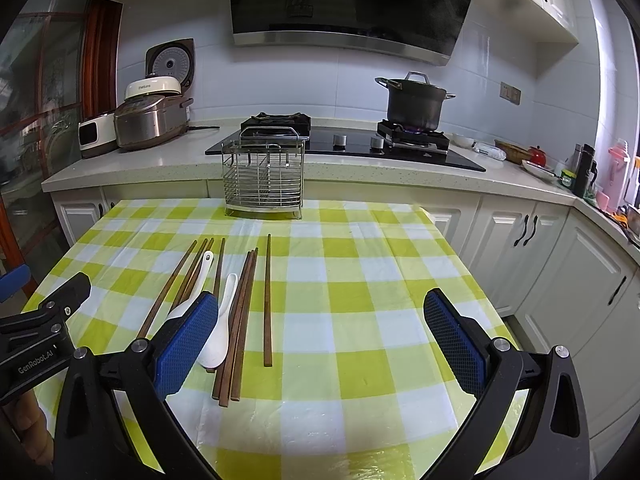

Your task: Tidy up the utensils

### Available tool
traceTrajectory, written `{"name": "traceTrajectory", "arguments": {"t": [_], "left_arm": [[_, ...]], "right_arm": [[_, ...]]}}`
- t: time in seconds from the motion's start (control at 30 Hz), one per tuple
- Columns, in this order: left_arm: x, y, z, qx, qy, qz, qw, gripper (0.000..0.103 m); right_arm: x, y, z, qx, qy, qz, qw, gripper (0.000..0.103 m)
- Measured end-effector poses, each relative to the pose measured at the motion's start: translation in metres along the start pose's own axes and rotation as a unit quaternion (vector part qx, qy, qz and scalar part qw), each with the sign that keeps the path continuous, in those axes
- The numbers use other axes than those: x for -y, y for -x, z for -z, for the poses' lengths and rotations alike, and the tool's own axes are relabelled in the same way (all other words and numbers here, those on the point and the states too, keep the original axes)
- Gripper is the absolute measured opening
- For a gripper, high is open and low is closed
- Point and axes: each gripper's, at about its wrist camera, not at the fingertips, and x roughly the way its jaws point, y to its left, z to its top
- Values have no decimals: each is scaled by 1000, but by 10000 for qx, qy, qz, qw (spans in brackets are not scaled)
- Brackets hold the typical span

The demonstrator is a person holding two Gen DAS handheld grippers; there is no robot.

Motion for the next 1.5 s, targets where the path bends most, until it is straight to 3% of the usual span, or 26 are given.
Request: {"name": "traceTrajectory", "arguments": {"t": [1.5], "left_arm": [[-1,7,-5,143,-14,-85,9999,99]], "right_arm": [[8,7,-5,61,-51,-43,10000,96]]}}
